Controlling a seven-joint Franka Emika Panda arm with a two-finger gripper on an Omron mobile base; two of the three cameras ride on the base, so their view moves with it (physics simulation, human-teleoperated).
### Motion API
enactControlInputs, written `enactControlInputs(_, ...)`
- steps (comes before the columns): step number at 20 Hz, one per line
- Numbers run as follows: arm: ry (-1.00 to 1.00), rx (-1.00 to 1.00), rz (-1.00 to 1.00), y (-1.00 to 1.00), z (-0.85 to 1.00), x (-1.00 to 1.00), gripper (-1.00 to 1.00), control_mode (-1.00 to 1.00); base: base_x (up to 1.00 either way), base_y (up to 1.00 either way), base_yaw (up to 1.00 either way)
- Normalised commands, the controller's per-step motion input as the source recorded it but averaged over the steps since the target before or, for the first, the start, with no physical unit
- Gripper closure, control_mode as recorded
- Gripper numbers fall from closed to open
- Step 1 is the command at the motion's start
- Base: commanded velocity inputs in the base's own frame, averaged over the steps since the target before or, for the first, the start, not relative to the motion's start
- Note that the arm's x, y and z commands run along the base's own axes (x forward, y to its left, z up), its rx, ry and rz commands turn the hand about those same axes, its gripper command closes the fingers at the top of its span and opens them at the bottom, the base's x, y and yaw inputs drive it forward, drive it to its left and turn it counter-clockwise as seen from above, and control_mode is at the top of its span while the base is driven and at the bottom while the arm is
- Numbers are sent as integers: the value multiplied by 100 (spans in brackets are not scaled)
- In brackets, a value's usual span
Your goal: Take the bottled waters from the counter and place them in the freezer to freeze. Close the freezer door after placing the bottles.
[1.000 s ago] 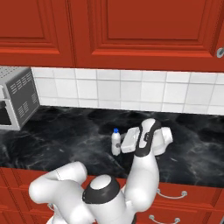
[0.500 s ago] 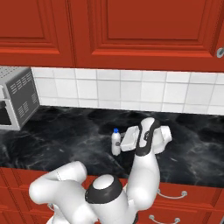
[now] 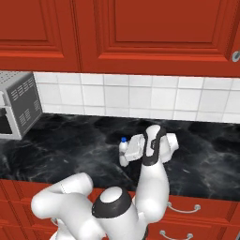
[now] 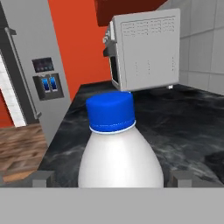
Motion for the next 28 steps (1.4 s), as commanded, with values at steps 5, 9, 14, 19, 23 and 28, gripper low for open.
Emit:
enactControlInputs(5, 0, 0, 3, 3, -8, 0, -100, -100, 0, 0, 0)
enactControlInputs(9, 0, 0, 1, 3, -3, 0, -100, -100, 0, 0, 0)
enactControlInputs(14, 0, 0, 0, 0, 0, 0, 100, -100, 0, 0, 0)
enactControlInputs(19, 0, -2, -4, 8, 4, -3, 100, -100, 0, 0, 0)
enactControlInputs(23, 15, -5, -26, 1, 67, 1, 100, -100, 0, 0, 0)
enactControlInputs(28, 22, -3, -48, 0, 69, -21, 100, -100, 0, 0, 0)
